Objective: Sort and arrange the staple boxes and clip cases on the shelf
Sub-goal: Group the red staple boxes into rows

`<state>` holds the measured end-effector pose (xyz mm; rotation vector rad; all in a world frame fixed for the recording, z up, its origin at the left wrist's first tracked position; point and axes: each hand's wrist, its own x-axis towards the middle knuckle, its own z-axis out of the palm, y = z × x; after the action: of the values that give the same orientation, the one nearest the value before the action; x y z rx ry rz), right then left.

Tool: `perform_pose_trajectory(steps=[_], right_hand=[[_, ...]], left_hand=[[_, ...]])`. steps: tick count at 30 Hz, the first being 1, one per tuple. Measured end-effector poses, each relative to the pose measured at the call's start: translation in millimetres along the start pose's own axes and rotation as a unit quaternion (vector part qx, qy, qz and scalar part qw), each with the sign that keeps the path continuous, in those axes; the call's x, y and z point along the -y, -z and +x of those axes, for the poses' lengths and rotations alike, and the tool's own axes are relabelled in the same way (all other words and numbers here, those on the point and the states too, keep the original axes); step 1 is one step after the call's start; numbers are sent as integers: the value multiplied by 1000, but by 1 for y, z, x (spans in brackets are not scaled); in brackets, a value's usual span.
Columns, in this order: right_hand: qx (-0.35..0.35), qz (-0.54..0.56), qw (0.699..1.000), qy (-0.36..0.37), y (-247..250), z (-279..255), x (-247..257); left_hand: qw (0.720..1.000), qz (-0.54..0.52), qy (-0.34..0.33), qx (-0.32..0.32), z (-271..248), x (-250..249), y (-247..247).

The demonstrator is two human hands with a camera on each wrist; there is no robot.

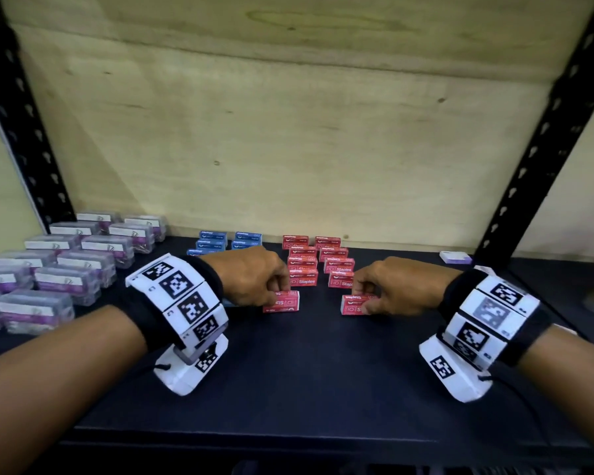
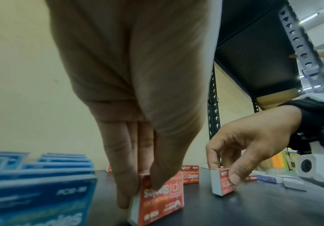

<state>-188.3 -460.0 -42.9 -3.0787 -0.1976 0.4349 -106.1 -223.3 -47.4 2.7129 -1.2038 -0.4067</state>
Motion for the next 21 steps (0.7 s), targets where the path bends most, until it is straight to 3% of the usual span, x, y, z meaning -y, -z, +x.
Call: perform_pose_trajectory(steps=[5, 21], right_hand=[[-5, -25, 1000, -10, 2, 9, -2], [-25, -40, 999, 15, -3, 30, 7]], left_hand=[[1000, 4, -5, -24, 16, -7, -1], [999, -23, -43, -11, 38, -17, -4]])
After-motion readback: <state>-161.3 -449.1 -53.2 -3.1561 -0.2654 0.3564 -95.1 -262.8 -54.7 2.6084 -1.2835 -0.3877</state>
